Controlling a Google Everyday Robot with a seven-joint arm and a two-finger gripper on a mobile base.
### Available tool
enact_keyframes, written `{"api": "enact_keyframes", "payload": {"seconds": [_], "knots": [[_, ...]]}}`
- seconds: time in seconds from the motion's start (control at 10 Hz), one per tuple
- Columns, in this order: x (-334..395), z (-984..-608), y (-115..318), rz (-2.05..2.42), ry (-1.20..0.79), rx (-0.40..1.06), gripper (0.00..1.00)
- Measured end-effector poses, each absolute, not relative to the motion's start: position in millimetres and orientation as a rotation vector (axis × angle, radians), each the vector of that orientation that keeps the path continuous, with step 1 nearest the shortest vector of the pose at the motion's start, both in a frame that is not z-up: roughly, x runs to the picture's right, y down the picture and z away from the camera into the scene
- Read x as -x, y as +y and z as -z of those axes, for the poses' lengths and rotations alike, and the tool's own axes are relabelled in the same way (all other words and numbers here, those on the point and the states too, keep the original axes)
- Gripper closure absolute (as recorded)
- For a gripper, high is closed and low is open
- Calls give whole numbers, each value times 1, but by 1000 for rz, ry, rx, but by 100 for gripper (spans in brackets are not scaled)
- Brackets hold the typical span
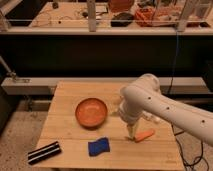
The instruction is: Move the arm in a circular motion
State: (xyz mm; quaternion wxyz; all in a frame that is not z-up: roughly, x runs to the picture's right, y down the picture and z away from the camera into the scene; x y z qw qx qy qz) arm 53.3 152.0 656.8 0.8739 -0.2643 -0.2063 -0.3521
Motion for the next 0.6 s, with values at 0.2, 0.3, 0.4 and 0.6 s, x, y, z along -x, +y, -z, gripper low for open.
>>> {"api": "enact_keyframes", "payload": {"seconds": [0.2, 0.3, 0.4, 0.6], "knots": [[-5, -655, 137, 845, -473, 553, 20], [16, -659, 124, 900, -484, 552, 20], [26, -665, 112, 927, -477, 552, 20], [38, -691, 79, 944, -446, 546, 20]]}}
